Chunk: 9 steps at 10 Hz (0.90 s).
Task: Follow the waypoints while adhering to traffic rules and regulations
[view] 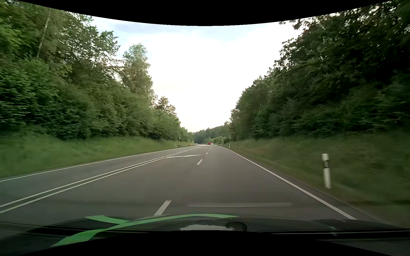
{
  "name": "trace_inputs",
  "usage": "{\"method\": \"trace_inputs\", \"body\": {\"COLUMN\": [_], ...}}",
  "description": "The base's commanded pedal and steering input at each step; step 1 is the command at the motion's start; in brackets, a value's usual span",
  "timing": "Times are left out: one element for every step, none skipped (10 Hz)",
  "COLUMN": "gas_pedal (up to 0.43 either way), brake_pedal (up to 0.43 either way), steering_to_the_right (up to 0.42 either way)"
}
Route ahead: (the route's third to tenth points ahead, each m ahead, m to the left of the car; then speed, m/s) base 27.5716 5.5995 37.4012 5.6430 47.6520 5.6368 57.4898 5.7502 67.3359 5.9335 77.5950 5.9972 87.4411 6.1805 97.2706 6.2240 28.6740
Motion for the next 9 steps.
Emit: {"method": "trace_inputs", "body": {"gas_pedal": [0.398, 0.398, 0.409, 0.409, 0.409, 0.409, 0.378, 0.35, 0.339], "brake_pedal": [0.0, 0.0, 0.0, 0.0, 0.0, 0.0, 0.0, 0.0, 0.0], "steering_to_the_right": [-0.001, -0.001, -0.001, -0.001, -0.001, -0.002, -0.002, -0.002, -0.003]}}
